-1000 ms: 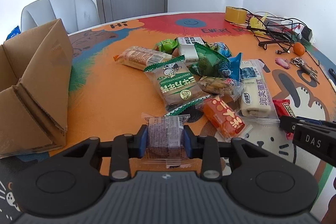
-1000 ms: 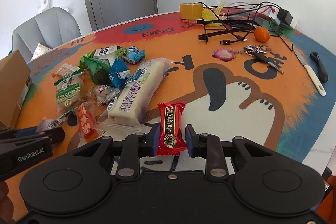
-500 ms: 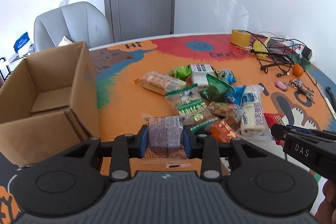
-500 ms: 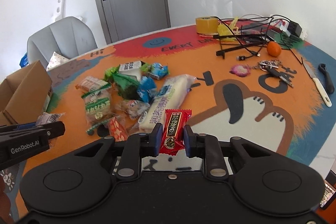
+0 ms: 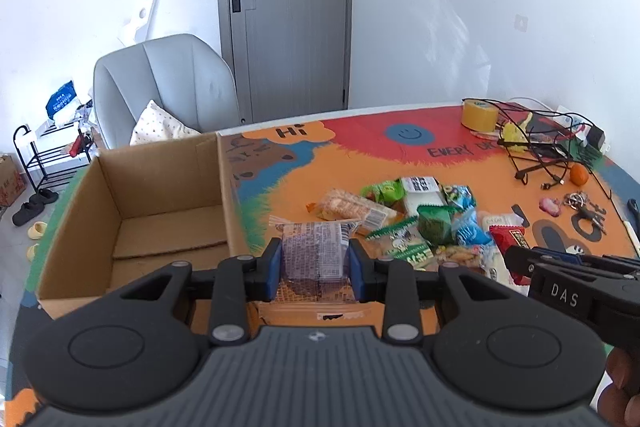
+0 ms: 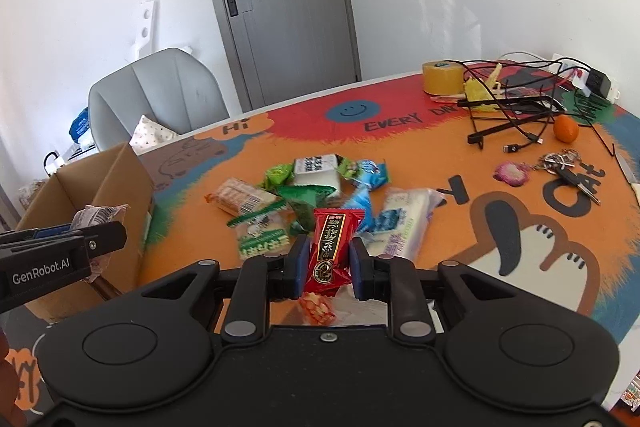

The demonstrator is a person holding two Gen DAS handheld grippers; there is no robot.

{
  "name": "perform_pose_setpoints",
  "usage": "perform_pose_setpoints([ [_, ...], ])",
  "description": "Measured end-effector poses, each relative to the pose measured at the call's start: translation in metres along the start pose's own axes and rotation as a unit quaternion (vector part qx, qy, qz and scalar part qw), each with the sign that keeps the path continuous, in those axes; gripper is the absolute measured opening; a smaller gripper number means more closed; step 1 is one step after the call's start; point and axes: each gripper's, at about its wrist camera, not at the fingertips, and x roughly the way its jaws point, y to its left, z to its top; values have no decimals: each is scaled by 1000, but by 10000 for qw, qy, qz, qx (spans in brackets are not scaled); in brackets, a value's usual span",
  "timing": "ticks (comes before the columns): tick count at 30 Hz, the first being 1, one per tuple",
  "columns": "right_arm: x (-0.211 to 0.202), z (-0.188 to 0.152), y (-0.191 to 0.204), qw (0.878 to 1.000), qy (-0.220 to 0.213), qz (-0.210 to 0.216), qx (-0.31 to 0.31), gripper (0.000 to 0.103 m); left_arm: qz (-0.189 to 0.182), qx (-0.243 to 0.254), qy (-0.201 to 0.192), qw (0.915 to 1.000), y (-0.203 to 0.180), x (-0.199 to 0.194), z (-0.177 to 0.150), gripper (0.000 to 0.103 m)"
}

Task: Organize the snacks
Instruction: 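Carry both held snacks over the cardboard box with both tools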

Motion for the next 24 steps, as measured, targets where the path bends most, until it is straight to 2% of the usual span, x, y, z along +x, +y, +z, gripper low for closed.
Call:
perform_pose_setpoints([
  [13, 9, 30, 40, 9992, 119, 375, -60, 23, 209, -219, -67, 9995, 49, -8, 31, 33],
  [24, 24, 45, 74, 9974, 311, 643, -96, 23, 414, -453, 65, 9981, 89, 1, 39, 33],
])
